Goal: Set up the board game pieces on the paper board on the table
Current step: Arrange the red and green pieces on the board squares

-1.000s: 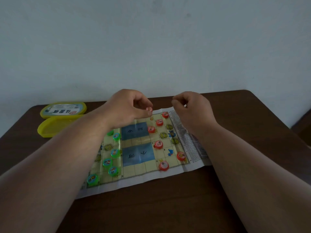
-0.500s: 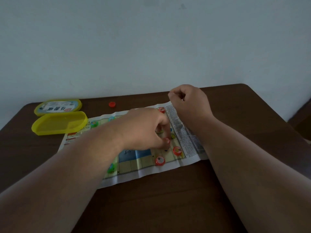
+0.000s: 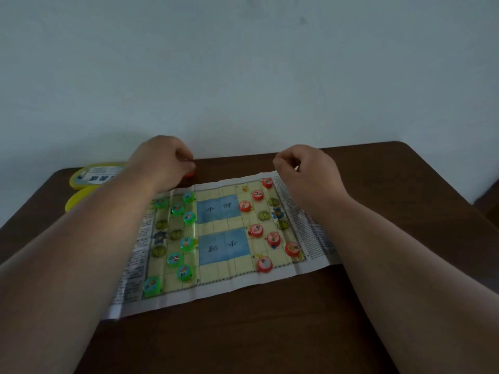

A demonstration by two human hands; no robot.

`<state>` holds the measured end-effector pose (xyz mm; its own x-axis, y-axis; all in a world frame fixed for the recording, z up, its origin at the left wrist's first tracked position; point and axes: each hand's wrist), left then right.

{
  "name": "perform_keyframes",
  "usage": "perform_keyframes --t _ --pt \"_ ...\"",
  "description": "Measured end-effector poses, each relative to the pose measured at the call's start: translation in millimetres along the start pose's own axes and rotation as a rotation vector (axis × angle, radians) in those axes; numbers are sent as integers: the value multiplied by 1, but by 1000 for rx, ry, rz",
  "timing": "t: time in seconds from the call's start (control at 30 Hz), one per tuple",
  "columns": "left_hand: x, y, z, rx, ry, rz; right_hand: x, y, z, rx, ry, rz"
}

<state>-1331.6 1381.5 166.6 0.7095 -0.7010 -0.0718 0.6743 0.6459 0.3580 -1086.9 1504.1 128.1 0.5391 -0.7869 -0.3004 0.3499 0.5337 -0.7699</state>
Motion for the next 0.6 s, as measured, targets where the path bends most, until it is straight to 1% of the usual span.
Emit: perform_keyframes --t 0.07,0.2,0.3,0.4,0.47,0.53,0.6 --pt "-5 -4 -7 -72 -62 17 1 -1 -1 14 2 18" --pt "-2 2 -12 -138 -54 -35 3 -2 -1 21 -6 38" --pt "2 4 -12 17 -41 -52 2 -2 -1 6 -6 27" --pt "11 14 -13 185 -119 -134 1 -1 -1 -13 6 5" --pt "16 24 -12 248 -149 -181 1 -1 -2 -25 3 -9" --pt "20 31 -11 302 -142 -208 1 -1 -2 -31 4 -15" --pt "22 36 -14 303 -144 -230 1 -1 -2 -33 11 -16"
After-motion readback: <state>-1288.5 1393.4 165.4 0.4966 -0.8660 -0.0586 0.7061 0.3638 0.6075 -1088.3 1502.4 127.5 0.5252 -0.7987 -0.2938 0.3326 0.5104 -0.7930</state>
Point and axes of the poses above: each hand's wrist, its own x-axis away from the middle knuckle, its own z-axis out of the back of the hand, y = z × x, and after that the axes turned 5 degrees about z, right-handed
